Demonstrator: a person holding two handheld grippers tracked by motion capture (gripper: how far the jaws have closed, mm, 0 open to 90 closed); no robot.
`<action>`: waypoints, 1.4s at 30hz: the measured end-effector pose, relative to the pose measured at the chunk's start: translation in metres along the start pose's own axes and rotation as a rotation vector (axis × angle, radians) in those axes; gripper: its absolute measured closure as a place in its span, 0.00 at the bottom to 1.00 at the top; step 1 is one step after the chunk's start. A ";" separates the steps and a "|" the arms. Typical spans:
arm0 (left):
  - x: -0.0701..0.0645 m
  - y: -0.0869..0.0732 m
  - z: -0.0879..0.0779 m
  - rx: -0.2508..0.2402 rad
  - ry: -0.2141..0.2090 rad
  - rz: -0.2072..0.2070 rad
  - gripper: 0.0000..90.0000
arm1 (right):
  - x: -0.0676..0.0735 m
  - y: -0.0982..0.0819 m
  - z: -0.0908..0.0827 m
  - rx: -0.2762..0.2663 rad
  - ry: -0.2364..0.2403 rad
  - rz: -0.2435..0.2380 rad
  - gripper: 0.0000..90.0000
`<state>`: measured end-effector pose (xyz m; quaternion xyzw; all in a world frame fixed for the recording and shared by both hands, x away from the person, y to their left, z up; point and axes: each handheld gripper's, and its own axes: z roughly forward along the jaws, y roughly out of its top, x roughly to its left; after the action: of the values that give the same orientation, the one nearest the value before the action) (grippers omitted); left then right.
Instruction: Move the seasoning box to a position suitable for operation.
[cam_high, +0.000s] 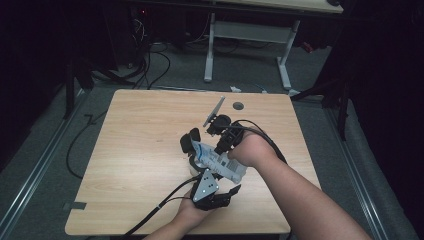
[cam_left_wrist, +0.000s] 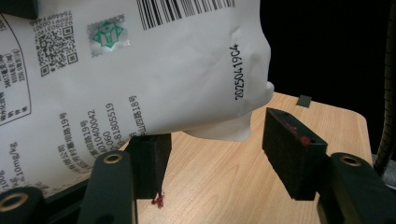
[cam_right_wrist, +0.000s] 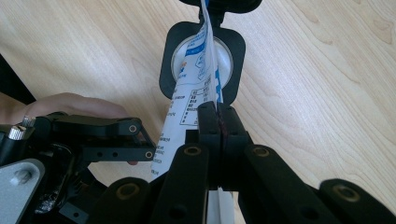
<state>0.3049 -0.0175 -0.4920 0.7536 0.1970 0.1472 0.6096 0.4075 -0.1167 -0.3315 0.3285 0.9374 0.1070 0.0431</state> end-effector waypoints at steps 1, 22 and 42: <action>0.000 0.000 0.000 0.000 0.001 0.001 0.48 | 0.000 0.000 0.000 0.000 0.000 0.006 1.00; 0.001 0.001 0.000 -0.007 0.005 0.000 0.48 | 0.001 0.001 -0.002 -0.003 -0.009 -0.001 1.00; 0.002 0.004 0.002 -0.016 0.009 -0.004 0.48 | 0.002 0.004 -0.004 -0.005 -0.017 -0.004 1.00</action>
<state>0.3076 -0.0191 -0.4886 0.7476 0.1999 0.1508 0.6152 0.4080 -0.1136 -0.3263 0.3274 0.9374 0.1063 0.0522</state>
